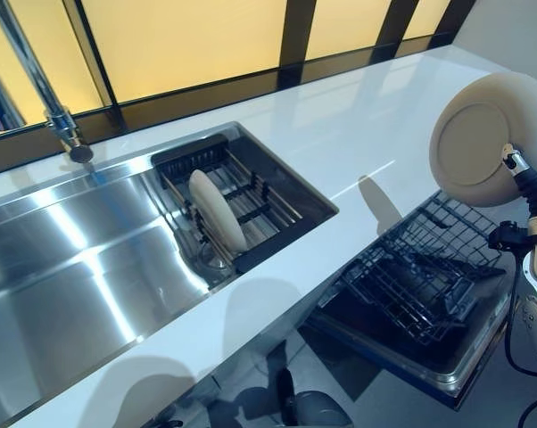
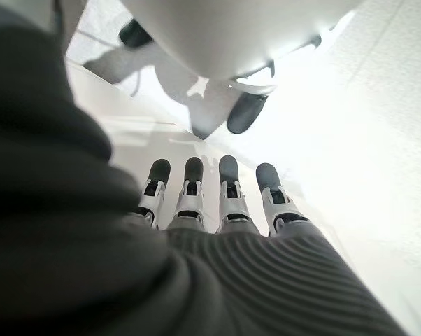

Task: Take plates into dishwasher

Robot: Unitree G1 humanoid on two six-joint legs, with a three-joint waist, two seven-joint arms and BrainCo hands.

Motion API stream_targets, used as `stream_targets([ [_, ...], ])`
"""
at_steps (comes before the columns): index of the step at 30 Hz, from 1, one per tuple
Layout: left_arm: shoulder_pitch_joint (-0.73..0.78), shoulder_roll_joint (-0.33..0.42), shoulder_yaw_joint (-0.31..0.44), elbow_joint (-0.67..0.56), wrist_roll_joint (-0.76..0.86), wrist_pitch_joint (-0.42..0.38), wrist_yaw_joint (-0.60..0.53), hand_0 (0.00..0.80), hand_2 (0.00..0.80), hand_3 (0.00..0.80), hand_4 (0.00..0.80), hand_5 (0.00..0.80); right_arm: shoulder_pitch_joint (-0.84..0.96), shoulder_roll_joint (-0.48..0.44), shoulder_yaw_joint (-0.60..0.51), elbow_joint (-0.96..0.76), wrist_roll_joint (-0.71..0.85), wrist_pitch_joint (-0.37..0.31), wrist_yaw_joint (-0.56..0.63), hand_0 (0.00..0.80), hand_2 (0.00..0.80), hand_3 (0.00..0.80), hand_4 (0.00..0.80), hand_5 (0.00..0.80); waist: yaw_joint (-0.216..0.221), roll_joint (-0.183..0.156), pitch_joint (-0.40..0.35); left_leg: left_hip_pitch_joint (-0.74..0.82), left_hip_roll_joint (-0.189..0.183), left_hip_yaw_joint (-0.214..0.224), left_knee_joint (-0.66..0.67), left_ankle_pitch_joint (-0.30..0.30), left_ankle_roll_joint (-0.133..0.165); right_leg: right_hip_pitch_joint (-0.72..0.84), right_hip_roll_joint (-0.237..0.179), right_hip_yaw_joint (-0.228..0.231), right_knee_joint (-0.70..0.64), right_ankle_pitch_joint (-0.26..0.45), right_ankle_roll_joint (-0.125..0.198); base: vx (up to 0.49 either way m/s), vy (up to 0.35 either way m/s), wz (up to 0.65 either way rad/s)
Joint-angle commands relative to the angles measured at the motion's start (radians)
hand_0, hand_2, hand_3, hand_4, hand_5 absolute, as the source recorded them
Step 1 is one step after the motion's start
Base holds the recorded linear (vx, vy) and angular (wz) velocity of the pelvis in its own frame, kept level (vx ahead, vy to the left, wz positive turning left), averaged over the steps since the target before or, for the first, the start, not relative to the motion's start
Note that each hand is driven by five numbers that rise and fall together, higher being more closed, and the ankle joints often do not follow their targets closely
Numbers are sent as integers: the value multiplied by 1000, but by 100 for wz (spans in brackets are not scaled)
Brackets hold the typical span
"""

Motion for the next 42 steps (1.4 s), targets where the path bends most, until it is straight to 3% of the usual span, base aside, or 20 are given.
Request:
stream_targets([
  [1,-74,42,6,2,24,-23,16,0,0,0,0,0,-65,10,-32,18,-30,-27,30,800,800,800,800,800,11,29,-8,-42,-51,-58,3,-39,97,-11,-100,-23,11,86,69,7,-196,-44],
  [6,-84,51,14,0,45,-21,9,0,0,0,0,0,-75,6,10,61,-46,4,91,800,800,800,800,800,5,28,-13,-40,-16,-58,4,-27,86,5,-68,13,-1,34,64,27,-220,-35],
  [10,-71,40,23,-5,55,-46,4,0,0,0,0,0,-50,-1,22,67,-72,26,164,800,800,800,800,800,6,26,-21,-30,10,-56,2,-20,72,35,-36,5,-10,-11,58,59,-246,2],
  [17,-65,12,16,-19,89,-60,0,0,0,0,0,0,-57,-11,74,106,-138,100,222,800,800,800,800,800,17,24,-26,-31,37,-66,2,-4,39,71,4,-15,-57,-23,24,50,-187,5],
  [29,-79,7,14,-34,114,-56,0,0,0,0,0,0,-140,-45,195,200,-378,163,264,800,800,800,800,800,27,40,-9,-50,65,-78,2,21,4,66,28,-33,-78,-32,-1,2,-86,3],
  [42,-98,-2,-5,-74,106,-33,-5,0,0,0,0,0,-124,-43,266,269,-572,157,281,800,800,800,800,800,29,58,12,-67,82,-88,2,40,-14,54,29,-49,-81,-34,-6,-14,-22,4],
])
